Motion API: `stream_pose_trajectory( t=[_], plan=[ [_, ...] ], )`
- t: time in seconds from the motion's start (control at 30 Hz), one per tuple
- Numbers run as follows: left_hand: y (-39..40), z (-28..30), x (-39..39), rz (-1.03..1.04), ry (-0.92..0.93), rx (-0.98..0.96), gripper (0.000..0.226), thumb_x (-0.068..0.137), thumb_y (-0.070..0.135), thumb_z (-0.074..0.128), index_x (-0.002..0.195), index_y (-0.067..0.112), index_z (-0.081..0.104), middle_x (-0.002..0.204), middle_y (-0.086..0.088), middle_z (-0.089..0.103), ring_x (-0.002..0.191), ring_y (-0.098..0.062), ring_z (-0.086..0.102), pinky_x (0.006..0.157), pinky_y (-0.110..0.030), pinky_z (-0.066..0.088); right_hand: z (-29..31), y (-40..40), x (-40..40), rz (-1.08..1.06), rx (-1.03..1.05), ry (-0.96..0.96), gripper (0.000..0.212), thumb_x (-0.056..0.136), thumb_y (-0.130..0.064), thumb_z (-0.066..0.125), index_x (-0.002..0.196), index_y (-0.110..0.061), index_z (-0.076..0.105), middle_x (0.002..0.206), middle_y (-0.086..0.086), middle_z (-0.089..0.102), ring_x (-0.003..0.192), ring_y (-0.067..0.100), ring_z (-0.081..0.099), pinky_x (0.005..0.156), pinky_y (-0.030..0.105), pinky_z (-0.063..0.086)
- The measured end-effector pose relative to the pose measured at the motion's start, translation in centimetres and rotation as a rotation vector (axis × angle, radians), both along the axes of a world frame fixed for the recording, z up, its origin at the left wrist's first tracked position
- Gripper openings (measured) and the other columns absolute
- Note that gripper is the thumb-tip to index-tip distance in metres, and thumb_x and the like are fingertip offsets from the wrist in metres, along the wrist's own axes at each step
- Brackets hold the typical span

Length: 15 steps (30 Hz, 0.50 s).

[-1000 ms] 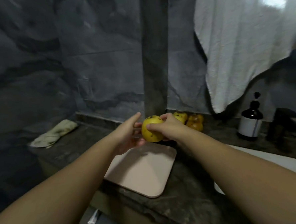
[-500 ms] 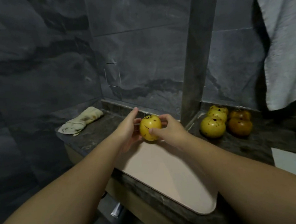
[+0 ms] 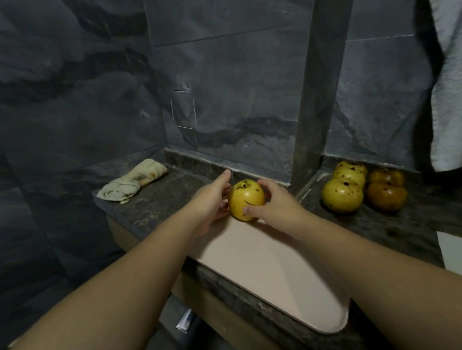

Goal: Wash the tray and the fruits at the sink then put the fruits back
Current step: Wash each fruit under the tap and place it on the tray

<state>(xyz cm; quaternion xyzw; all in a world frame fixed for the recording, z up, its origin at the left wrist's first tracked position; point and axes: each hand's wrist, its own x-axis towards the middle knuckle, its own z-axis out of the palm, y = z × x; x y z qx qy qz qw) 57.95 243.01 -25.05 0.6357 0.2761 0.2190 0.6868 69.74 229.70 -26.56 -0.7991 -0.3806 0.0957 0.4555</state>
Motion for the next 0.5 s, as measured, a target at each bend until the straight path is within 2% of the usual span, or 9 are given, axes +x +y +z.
stream_pose_trajectory(
  t=[0.27,0.43,0.5],
  plan=[
    [-0.4,0.5,-0.3,0.035,0.040,0.006,0.054,0.095,0.068,0.055,0.116,0.019,0.069,0.108,0.001,0.071,0.087,-0.013,0.064,0.075,-0.032,0.052,0.3,-0.4,-0.4,-0.015,0.034,0.027,0.082,0.074,-0.027,0.090,0.145,-0.024,0.048,0.131,0.000,0.061,0.115,0.015,0.060,0.103,0.037,0.050],
    [-0.7,0.9,-1.0,0.016,0.073,0.056,0.060,0.096,0.068,0.054,0.123,0.016,0.069,0.115,0.000,0.071,0.092,-0.015,0.062,0.078,-0.032,0.051,0.4,-0.6,-0.5,-0.006,0.025,0.024,0.082,0.075,-0.028,0.090,0.145,-0.025,0.048,0.131,-0.002,0.061,0.115,0.015,0.060,0.103,0.035,0.050],
    [-1.0,1.4,-1.1,-0.003,0.069,0.092,0.053,0.099,0.064,0.053,0.118,0.018,0.069,0.115,-0.002,0.070,0.091,-0.015,0.061,0.083,-0.032,0.052,0.7,-0.9,-0.5,0.019,0.021,0.028,0.085,0.074,-0.029,0.090,0.147,-0.026,0.046,0.136,-0.002,0.060,0.118,0.018,0.061,0.103,0.042,0.052]
  ],
)
